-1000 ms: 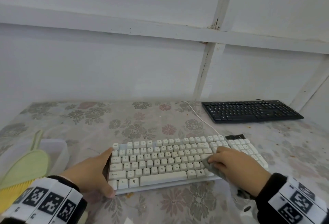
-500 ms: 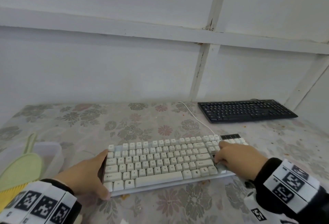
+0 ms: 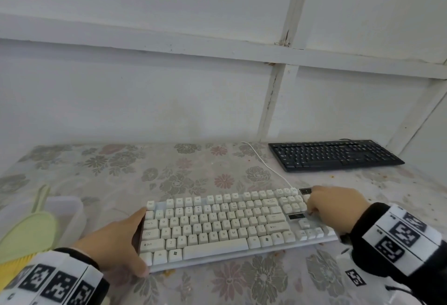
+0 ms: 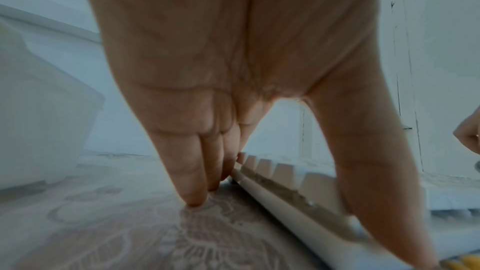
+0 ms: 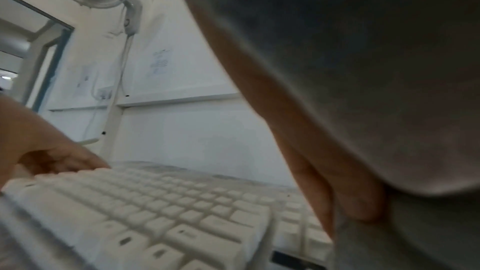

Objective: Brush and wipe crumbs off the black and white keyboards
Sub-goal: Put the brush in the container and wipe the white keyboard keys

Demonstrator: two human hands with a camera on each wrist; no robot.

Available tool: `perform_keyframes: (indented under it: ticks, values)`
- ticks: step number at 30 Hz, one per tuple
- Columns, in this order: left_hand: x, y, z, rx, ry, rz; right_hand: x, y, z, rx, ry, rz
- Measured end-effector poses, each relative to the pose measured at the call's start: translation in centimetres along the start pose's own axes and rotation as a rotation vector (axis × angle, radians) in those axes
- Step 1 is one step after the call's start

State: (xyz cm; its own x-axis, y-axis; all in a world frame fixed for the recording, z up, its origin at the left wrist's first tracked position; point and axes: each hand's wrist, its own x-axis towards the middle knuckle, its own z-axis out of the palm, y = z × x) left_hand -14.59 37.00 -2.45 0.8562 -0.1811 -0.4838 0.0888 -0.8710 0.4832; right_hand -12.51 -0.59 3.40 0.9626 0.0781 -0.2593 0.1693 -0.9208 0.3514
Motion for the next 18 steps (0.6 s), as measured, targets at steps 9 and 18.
perform_keyframes:
  ticks: [9,18]
  values:
    - [0.5,-0.4,0.1,0.008,-0.015,-0.025,-1.6,0.0,2.4,0.082,-0.024,0.062]
    - [0.5,-0.6,0.1,-0.031,-0.020,0.002,-0.4,-1.0,0.3,-0.087,-0.106,0.085]
